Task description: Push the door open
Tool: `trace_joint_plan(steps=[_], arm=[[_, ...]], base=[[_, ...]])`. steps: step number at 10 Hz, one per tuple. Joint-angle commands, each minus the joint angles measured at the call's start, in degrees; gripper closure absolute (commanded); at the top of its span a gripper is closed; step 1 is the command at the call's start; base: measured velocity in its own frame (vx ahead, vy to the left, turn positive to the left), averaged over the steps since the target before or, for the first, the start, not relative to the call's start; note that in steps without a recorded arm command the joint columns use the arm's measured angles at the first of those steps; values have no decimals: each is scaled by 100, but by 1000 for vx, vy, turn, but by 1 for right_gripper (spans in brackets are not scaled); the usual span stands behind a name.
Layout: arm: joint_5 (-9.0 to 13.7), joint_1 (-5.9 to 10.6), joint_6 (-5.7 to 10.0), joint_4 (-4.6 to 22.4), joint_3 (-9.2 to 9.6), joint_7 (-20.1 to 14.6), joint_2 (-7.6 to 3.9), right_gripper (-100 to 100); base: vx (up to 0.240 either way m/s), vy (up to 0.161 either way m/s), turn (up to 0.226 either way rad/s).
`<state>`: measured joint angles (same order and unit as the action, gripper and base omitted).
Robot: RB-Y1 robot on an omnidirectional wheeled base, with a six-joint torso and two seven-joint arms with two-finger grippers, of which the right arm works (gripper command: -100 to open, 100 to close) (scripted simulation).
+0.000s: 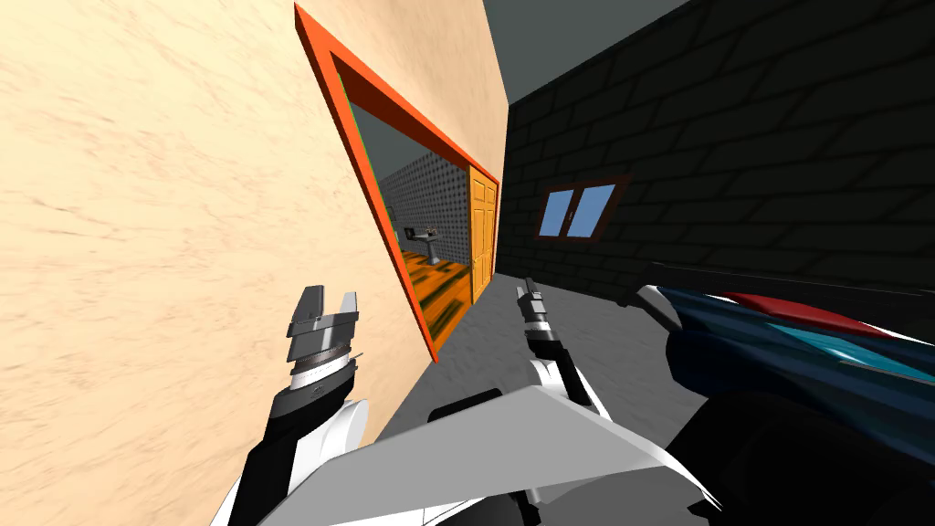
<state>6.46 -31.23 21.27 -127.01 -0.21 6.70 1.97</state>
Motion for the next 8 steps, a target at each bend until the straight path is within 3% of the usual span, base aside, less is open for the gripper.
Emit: trace_joint_plan(steps=[1,8], arm=[[-44,79,53,174,17,-46,-78,-100],[-255,461,307,1010,97,-264,-344,-100]], base=[[148,-10,29],[112,-79,50]])
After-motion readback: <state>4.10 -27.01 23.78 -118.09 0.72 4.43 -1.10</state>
